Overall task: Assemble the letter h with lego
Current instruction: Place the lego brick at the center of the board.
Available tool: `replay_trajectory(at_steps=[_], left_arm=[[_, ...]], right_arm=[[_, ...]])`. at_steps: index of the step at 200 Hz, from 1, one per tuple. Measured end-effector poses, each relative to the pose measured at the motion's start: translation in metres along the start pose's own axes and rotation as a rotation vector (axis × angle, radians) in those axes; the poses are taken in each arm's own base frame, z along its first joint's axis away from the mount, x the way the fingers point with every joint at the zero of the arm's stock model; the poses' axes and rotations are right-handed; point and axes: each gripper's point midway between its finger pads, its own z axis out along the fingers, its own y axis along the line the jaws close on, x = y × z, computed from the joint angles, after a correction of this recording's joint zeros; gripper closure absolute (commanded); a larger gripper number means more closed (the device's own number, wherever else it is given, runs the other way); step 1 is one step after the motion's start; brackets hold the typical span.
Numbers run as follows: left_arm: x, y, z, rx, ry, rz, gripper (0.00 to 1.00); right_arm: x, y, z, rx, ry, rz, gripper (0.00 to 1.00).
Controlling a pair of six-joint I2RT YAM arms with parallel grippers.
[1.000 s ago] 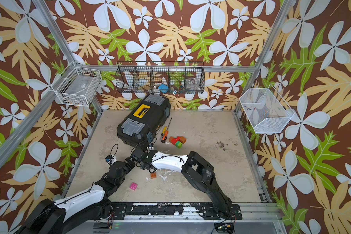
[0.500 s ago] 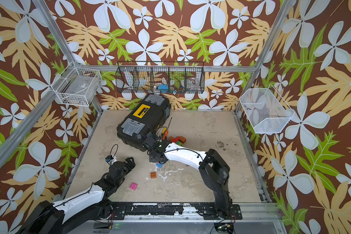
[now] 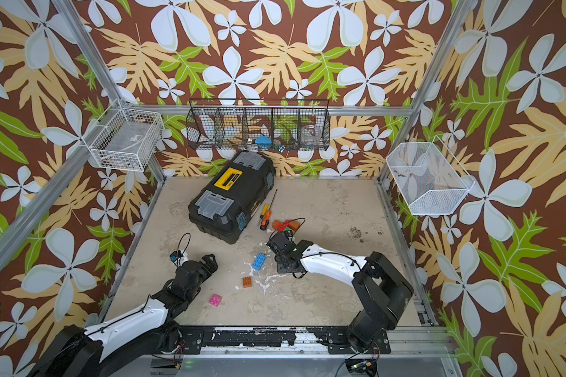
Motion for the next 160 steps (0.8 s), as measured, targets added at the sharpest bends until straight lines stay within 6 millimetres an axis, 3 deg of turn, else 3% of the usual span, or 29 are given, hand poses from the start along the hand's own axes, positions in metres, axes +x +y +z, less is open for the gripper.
replay_trajectory(at_steps=[35,73,92,122,160], left_arm=[[0.0,0.001,0.0,-0.002,-0.002,0.005,0.02],[0.0,0.001,0.0,-0.002,-0.005,0.007,0.02],[-0.001,0.001,0.0,-0.002,-0.005,0.007,0.02],[0.0,0.001,0.0,-0.002,-0.005,0.007,0.02],[0.002,0.005,0.0,0.016,-0.013,-0.009,0.02]], right_arm=[[-0.012,0.01,0.008,-0.036,-0.053,0.003,0.86],[-0.013,0.013,0.004,-0.051,-0.047,-0.008,0.71],[-0.012,0.011,-0.003,-0.045,-0.032,-0.012,0.57],[-0.024,0.022,-0.019,-0.079,-0.042,-0.05,0.43],[-0.032,0.027,-0.043,-0.1,-0.076,-0.101,0.43]])
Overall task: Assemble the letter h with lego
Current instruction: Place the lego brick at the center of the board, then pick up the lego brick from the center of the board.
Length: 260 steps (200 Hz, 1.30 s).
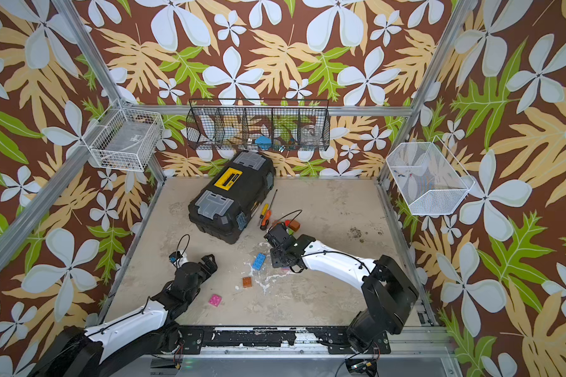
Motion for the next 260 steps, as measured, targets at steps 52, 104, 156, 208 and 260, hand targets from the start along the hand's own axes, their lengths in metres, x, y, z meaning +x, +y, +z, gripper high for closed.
replay_trajectory(at_steps=[52,104,156,208,260], left_arm=[[-0.001,-0.007,0.0,0.014,0.011,-0.005,0.01],[-0.005,-0.008,0.009,-0.035,0.005,-0.018,0.02],[-0.015,-0.003,0.012,-0.068,-0.009,-0.043,0.01],[-0.022,0.004,0.011,-0.104,-0.019,-0.061,0.0],[-0.043,0.012,0.002,-0.161,-0.092,-0.201,0.0]], right_arm=[[0.034,0.067,-0.016,-0.209,0.008,-0.271,0.45],[0.045,0.117,0.001,-0.31,0.006,-0.397,0.38],[0.051,0.136,0.031,-0.296,0.081,-0.305,0.37],[0.068,0.16,0.018,-0.325,0.054,-0.437,0.37],[0.091,0.204,-0.001,-0.47,-0.085,-0.734,0.38]])
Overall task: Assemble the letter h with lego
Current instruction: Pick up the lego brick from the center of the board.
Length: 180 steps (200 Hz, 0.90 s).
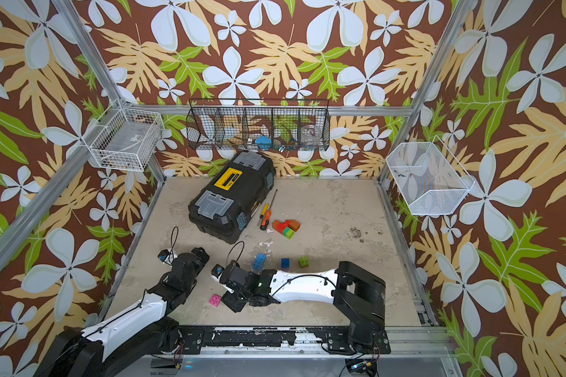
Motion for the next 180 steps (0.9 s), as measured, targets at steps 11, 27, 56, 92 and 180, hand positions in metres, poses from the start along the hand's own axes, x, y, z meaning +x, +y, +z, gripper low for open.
replay_trajectory(at_steps=[11,27,56,92,180], left_arm=[[-0.004,0.005,0.0,-0.029,-0.013,-0.023,0.0],[-0.006,0.014,0.001,-0.068,-0.025,-0.053,0.0],[-0.006,0.024,0.001,-0.105,-0.026,-0.076,0.0],[-0.006,0.026,0.002,-0.108,-0.029,-0.083,0.0],[-0.007,0.02,0.003,-0.086,-0.022,-0.043,0.0]], right_arm=[[-0.001,0.003,0.007,-0.023,-0.013,-0.047,0.38],[-0.003,0.009,0.013,-0.05,-0.055,-0.112,0.37],[-0.004,0.021,0.018,-0.123,-0.127,-0.197,0.37],[-0.017,0.028,0.04,-0.157,-0.188,-0.221,0.37],[-0.031,0.012,0.068,-0.046,-0.216,-0.222,0.63]])
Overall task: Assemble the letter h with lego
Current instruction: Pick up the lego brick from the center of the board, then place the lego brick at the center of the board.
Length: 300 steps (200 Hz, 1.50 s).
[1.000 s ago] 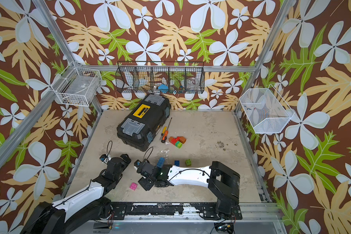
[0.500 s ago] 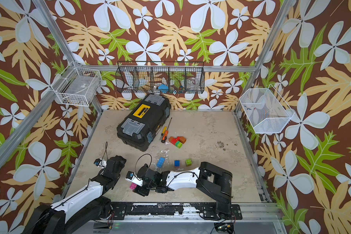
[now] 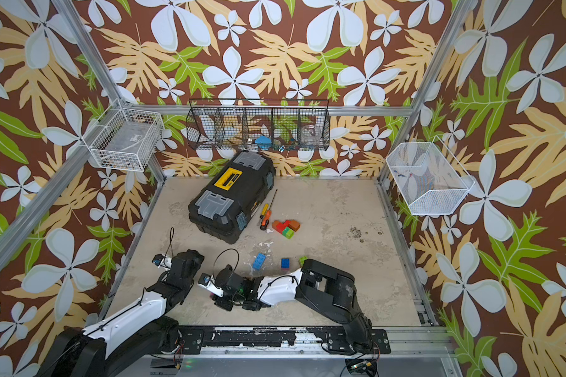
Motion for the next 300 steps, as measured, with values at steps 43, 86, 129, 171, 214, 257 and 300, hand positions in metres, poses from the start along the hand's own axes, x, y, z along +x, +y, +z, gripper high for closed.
replay_trajectory(at_steps=[43,86,129,171,214,257,300], left_arm=[[-0.002,-0.004,-0.002,0.032,-0.012,0.031,0.0],[-0.004,-0.006,-0.003,0.047,-0.017,0.036,0.0],[-0.002,-0.004,-0.003,0.045,-0.012,0.056,0.0],[-0.001,-0.004,-0.003,0.049,-0.006,0.065,0.0],[0.005,-0.005,-0.002,0.064,0.017,0.079,0.0],[0.017,-0.012,0.001,0.109,0.075,0.109,0.01],[0.031,-0.023,0.0,0.191,0.132,0.128,0.02]], right_arm=[[0.008,0.002,0.006,-0.012,0.042,-0.005,0.51],[0.016,0.001,0.01,-0.01,0.085,-0.002,0.63],[0.009,-0.002,0.005,-0.003,0.096,0.059,0.75],[-0.013,-0.01,-0.025,0.03,0.075,0.115,0.75],[0.015,-0.049,-0.07,0.09,0.125,0.227,0.74],[0.01,-0.11,-0.118,0.207,0.094,0.465,0.78],[0.043,-0.098,-0.108,0.256,0.225,0.837,0.84]])
